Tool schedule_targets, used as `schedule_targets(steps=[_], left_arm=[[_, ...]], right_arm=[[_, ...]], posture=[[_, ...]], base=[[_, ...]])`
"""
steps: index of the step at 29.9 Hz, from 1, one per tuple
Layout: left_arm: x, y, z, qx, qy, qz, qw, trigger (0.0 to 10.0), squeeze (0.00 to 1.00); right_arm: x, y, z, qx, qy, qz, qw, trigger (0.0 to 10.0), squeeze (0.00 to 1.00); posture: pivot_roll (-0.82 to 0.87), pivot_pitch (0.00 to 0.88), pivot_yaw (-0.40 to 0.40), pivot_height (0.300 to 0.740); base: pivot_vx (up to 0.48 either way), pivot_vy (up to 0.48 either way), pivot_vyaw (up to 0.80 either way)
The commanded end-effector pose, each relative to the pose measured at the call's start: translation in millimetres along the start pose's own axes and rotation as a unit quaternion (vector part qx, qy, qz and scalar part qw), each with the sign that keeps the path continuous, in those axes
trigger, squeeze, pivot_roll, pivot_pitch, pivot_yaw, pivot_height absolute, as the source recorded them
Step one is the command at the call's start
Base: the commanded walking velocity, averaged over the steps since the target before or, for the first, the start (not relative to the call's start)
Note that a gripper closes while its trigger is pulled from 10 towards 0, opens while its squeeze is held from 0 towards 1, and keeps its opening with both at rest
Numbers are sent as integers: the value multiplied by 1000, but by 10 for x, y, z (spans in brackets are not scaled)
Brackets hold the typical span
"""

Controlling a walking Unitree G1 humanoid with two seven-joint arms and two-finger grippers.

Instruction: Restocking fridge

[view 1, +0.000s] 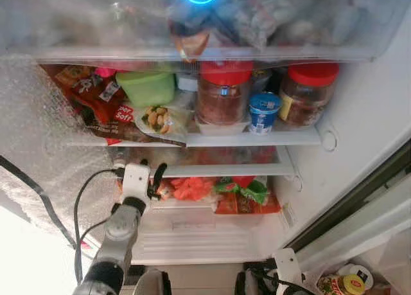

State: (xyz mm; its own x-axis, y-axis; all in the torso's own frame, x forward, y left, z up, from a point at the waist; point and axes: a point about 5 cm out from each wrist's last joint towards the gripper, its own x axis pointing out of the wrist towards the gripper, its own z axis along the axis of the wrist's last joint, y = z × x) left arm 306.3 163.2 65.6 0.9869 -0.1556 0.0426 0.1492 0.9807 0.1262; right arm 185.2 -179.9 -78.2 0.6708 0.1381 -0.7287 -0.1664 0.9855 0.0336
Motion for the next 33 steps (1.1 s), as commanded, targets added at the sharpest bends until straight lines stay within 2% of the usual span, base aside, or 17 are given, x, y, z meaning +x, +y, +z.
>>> schedule_targets(steps=[1, 9, 15, 25, 33], left_arm=[[-55, -13, 23, 4, -11, 5, 1000, 10000, 0], [-242, -34, -12, -18, -9, 40, 999, 10000, 0], [-313, -26, 11, -21, -6, 53, 998, 10000, 0], [-323, -43, 24, -22, -1, 52, 998, 10000, 0], [-340, -34, 23, -23, 4, 55, 998, 10000, 0]], right_arm=[[-12, 1, -35, 7, 3, -2, 1000, 10000, 0], [3, 50, -12, 6, -4, 4, 1000, 10000, 0], [0, 50, -22, 9, -3, 4, 1000, 10000, 0], [-33, 71, -125, 14, 8, 3, 1000, 10000, 0], [-45, 48, -152, 14, 14, 1, 1000, 10000, 0]], posture=[[10, 81, -28, 648], [9, 79, -26, 648], [7, 79, -25, 648], [8, 77, -23, 648], [11, 78, -24, 648]], base=[[0, 0, 0], [0, 0, 0], [0, 0, 0], [0, 0, 0], [-288, 0, 0]])
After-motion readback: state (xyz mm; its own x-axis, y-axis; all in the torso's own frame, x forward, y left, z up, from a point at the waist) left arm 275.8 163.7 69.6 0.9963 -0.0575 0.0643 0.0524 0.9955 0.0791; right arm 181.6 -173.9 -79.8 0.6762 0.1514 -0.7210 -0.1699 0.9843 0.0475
